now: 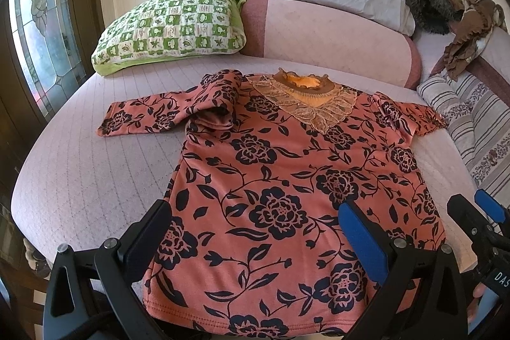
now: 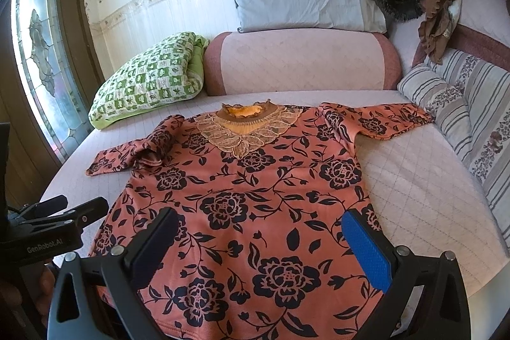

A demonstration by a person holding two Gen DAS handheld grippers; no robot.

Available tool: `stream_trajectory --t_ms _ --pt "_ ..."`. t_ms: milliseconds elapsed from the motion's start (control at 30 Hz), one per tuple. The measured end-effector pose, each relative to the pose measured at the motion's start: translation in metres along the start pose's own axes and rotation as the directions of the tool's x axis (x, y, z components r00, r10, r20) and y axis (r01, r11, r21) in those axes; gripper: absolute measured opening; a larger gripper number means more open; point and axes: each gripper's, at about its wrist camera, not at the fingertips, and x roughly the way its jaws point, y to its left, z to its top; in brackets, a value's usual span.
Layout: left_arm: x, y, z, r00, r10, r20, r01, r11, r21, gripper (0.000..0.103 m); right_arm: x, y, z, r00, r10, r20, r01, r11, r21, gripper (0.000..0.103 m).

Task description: Fold small clothes

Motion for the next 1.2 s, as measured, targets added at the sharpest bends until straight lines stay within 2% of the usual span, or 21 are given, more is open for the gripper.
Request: stream_trajectory --t_ms 133,267,333,467,567,600,633,667,733,800,867,933,1067,1133,1200 --pt "0.007 0.003 -0.001 1.000 0.003 -0.012 -0.003 1.000 -0.005 0.103 0.004 -0.010 0.003 1.000 0.024 -0.013 -0.024 0.999 0.034 0.103" --pt "0.020 0.004 -0.002 0.999 0.015 -0.034 -0.015 1.000 0.003 0.103 0.008 -0.044 0.016 0.997 0.071 -0.012 -0.069 0.989 0.131 0.103" --pt "0.028 0.004 -0.003 0.999 0.023 -0.047 -0.023 1.000 0.006 0.103 0.012 -0.079 0.026 0.994 0.108 -0.002 -0.105 0.970 0.219 0.103" --pt "0.050 0.000 -0.003 0.996 0.036 -0.080 -0.034 0.999 0.023 0.103 0.032 -0.156 0.047 0.992 0.124 0.016 -0.121 0.920 0.374 0.103" --pt "0.073 -0.004 -0.005 0.992 0.038 -0.122 -0.035 0.999 0.033 0.103 0.060 -0.229 0.061 0.992 0.120 0.033 -0.120 0.849 0.514 0.103" --pt "0.080 -0.005 -0.005 0.991 0.039 -0.131 -0.034 0.999 0.035 0.103 0.077 -0.261 0.065 0.993 0.115 0.033 -0.113 0.807 0.580 0.103" --pt "0.089 -0.007 -0.005 0.989 0.043 -0.140 -0.038 0.999 0.039 0.103 0.088 -0.279 0.068 0.993 0.117 0.033 -0.113 0.780 0.615 0.103" --pt "0.095 -0.008 -0.004 0.989 0.048 -0.142 -0.043 0.998 0.042 0.103 0.108 -0.309 0.070 0.993 0.115 0.024 -0.101 0.731 0.674 0.103" --pt "0.107 -0.010 -0.002 0.988 0.059 -0.144 -0.053 0.997 0.050 0.103 0.137 -0.345 0.076 0.993 0.119 0.001 -0.081 0.672 0.736 0.102" --pt "0.118 -0.011 0.000 0.987 0.073 -0.142 -0.066 0.996 0.057 0.103 0.167 -0.378 0.086 0.994 0.111 -0.005 -0.066 0.626 0.777 0.099" --pt "0.130 -0.011 0.003 0.987 0.085 -0.138 -0.079 0.995 0.055 0.103 0.192 -0.406 0.100 0.996 0.089 0.005 -0.058 0.600 0.798 0.098" --pt "0.142 -0.009 0.004 0.985 0.085 -0.147 -0.080 0.996 0.041 0.103 0.216 -0.424 0.111 0.997 0.083 0.005 -0.052 0.586 0.808 0.097" --pt "0.164 -0.005 -0.002 0.977 0.084 -0.194 -0.081 0.996 0.028 0.103 0.258 -0.445 0.124 0.998 0.055 -0.025 -0.014 0.610 0.792 0.085" --pt "0.163 -0.005 -0.005 0.983 0.089 -0.162 -0.084 0.996 0.041 0.103 0.277 -0.453 0.129 0.997 0.030 -0.068 0.035 0.620 0.784 0.077" --pt "0.163 -0.006 -0.008 0.985 0.086 -0.152 -0.080 0.996 0.043 0.103 0.289 -0.456 0.134 0.997 -0.004 -0.081 0.065 0.632 0.772 0.074"
